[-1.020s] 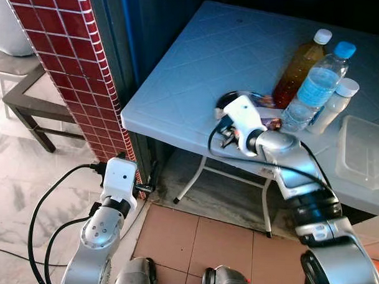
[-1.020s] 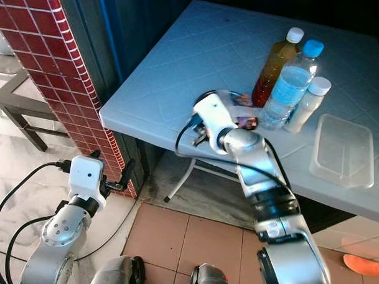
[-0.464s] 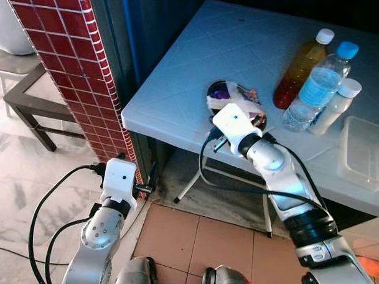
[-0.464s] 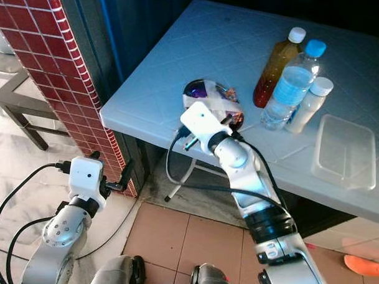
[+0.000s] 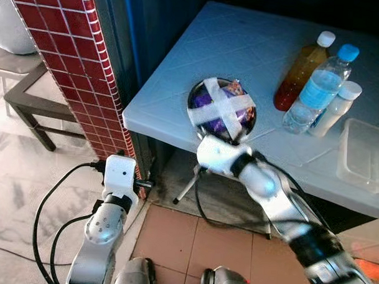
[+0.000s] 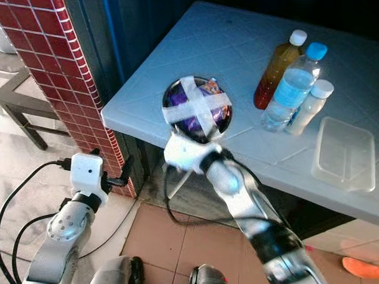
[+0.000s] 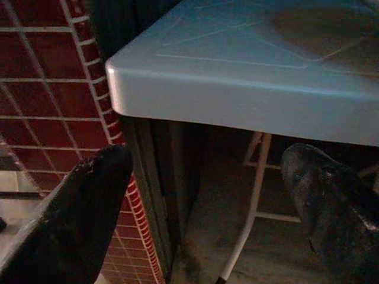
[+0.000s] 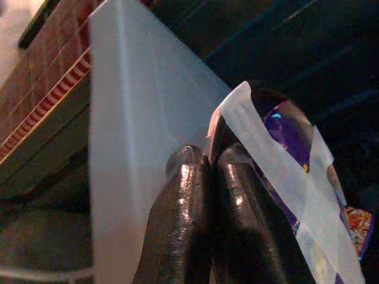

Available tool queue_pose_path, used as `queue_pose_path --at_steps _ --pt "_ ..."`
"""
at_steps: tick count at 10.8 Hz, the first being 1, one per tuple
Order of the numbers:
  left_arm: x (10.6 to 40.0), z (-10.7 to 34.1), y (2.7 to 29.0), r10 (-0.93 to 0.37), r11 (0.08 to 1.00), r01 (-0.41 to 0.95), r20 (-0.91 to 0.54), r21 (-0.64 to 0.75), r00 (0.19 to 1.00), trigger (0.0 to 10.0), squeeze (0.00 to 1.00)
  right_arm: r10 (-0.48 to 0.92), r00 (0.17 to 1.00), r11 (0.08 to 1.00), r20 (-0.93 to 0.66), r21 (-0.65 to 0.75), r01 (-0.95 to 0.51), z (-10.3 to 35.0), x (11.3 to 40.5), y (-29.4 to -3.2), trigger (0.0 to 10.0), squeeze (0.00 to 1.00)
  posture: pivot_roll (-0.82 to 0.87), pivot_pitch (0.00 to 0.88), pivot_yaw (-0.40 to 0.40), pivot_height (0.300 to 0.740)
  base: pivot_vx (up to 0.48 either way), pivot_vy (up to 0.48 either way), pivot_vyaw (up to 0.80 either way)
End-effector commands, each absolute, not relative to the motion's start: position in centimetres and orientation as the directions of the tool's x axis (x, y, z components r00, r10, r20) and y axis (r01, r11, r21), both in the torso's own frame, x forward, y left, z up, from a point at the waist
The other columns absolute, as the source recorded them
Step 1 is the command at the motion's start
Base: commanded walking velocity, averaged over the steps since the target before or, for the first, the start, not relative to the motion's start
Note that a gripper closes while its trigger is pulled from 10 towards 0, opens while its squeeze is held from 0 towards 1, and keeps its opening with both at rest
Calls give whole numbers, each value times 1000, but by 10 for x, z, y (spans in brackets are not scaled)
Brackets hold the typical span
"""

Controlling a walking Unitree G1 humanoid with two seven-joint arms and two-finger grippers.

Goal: Restocking fridge

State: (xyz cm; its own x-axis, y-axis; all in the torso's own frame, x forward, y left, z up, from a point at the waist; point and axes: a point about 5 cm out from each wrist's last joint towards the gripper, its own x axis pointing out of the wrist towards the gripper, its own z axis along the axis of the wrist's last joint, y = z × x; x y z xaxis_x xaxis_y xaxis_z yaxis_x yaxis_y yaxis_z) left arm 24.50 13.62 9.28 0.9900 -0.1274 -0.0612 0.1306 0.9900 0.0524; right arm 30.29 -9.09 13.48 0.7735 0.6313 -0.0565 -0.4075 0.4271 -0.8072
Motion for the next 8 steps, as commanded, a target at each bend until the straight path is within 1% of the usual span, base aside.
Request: queue_pose_path --at_steps 1,2,3,4,6,7,8 --pt "246 92 138 -109 993 112 -63 44 992 10000 0 652 757 411 -36 -823 -393 135 299 -90 0 0 5 68 -23 740 0 0 0" --pt "247 92 145 -41 997 45 -54 59 998 10000 0 661 750 420 -5 -827 -375 135 294 -93 0 0 1 70 -24 740 0 0 0" --pt "248 99 158 64 994 -65 10 90 998 10000 0 678 735 434 21 -819 -376 136 287 -94 0 0 -3 71 -27 740 0 0 0" --pt "247 99 164 117 986 -117 15 118 993 10000 0 687 725 447 43 -812 -375 134 281 -95 0 0 -2 73 -28 740 0 0 0" --pt "243 92 170 163 976 -159 -18 146 986 10000 0 737 670 468 91 -784 -408 136 268 -85 0 0 2 82 -29 740 0 0 0" --pt "244 94 172 193 967 -190 3 171 981 10000 0 747 657 465 99 -785 -410 138 267 -82 0 0 3 84 -29 740 0 0 0" --pt "245 94 173 193 968 -192 7 164 981 10000 0 745 657 472 110 -783 -404 139 267 -83 10000 0 4 90 -30 740 0 0 0"
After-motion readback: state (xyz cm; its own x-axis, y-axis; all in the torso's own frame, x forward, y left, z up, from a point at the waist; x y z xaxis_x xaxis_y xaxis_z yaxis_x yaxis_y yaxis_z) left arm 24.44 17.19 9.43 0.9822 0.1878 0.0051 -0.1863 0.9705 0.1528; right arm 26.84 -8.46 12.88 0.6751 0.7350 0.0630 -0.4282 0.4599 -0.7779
